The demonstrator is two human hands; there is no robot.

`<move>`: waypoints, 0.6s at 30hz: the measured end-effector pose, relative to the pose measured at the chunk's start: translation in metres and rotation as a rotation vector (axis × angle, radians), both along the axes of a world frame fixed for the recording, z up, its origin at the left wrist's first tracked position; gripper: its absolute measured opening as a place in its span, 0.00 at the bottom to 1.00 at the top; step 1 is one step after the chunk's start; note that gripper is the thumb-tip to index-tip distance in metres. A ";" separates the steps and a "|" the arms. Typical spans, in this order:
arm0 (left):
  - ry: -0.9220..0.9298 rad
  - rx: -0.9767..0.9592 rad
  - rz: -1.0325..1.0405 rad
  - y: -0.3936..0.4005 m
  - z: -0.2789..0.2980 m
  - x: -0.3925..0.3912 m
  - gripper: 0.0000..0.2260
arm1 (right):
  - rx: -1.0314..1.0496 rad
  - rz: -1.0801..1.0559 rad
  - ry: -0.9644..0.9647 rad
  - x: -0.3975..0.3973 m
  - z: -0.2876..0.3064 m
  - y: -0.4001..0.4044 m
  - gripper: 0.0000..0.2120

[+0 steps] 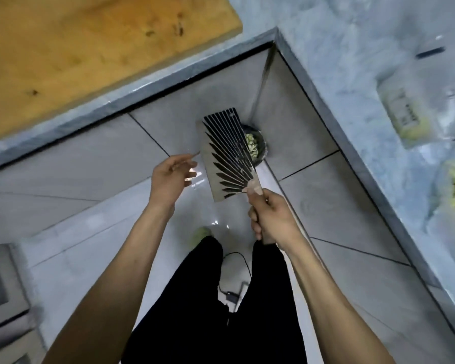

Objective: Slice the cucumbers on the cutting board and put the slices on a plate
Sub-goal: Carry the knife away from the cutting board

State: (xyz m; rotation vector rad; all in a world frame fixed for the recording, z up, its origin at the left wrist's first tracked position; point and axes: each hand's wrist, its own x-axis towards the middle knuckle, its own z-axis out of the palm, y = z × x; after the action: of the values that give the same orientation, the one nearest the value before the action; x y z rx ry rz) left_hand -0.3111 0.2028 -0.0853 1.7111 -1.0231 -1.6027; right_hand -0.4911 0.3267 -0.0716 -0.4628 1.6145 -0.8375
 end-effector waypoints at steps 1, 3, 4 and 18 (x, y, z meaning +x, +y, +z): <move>0.009 -0.004 0.000 0.004 0.018 0.010 0.07 | -0.011 0.010 -0.006 0.009 0.019 -0.002 0.16; 0.014 -0.015 -0.005 0.008 0.046 0.029 0.06 | -0.035 0.015 -0.007 0.023 0.054 -0.008 0.16; 0.013 -0.023 -0.009 0.009 0.057 0.038 0.06 | -0.046 0.020 -0.001 0.027 0.067 -0.012 0.16; -0.024 -0.132 0.078 -0.070 0.126 0.066 0.07 | -0.180 0.075 0.067 0.020 0.118 -0.158 0.17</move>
State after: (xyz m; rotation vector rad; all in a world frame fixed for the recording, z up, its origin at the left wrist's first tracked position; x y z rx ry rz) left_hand -0.2446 0.1330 0.0404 1.6637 -1.0372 -1.4370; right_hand -0.4707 0.1682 0.0464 -0.6807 1.5799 -0.9229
